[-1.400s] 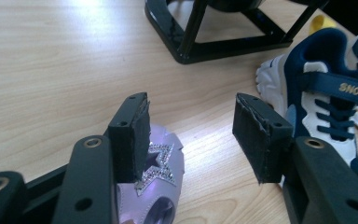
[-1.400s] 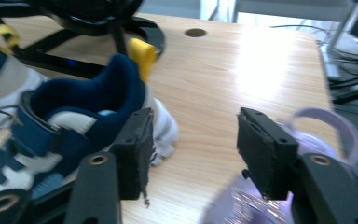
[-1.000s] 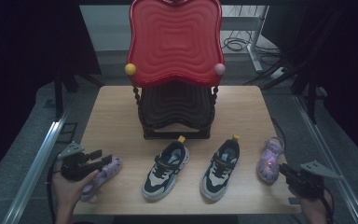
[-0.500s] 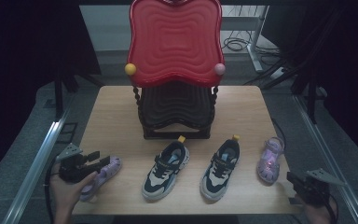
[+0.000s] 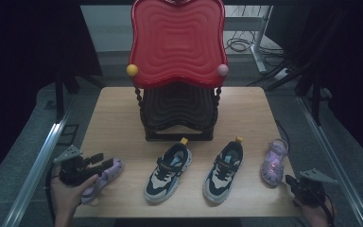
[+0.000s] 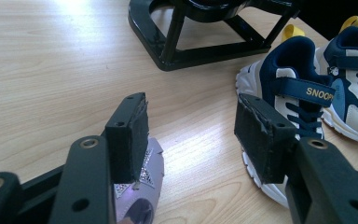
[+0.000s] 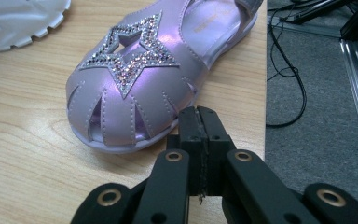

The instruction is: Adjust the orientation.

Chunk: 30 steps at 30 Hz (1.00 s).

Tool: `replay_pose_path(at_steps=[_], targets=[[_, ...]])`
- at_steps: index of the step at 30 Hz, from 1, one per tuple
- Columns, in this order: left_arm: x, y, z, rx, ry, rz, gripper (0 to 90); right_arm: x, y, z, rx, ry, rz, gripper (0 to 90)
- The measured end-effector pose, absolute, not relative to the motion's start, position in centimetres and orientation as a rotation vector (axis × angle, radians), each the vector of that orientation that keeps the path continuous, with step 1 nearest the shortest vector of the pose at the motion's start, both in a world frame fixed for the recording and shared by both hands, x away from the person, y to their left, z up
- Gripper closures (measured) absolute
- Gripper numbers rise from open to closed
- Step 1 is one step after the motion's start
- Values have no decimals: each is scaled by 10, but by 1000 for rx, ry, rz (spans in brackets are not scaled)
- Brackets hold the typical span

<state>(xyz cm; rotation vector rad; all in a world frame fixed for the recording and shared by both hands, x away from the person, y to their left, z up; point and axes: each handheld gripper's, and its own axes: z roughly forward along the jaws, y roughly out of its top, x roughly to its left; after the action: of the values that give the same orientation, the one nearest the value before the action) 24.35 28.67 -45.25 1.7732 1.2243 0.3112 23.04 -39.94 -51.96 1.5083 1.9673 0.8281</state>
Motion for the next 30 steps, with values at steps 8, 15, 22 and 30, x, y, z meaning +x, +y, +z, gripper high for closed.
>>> replay_pose_path(at_steps=[8, 15, 22, 30], targets=[[245, 284, -454, 1793, 1256, 349, 440, 235, -388, -521, 1482, 1992, 789, 900], [246, 284, -456, 1801, 1260, 349, 437, 235, -386, -520, 1475, 1996, 776, 900], [247, 282, -457, 1820, 1267, 349, 437, 236, -382, -519, 1464, 2009, 764, 900], [249, 279, -459, 1836, 1269, 345, 437, 237, -374, -518, 1434, 2034, 763, 900]])
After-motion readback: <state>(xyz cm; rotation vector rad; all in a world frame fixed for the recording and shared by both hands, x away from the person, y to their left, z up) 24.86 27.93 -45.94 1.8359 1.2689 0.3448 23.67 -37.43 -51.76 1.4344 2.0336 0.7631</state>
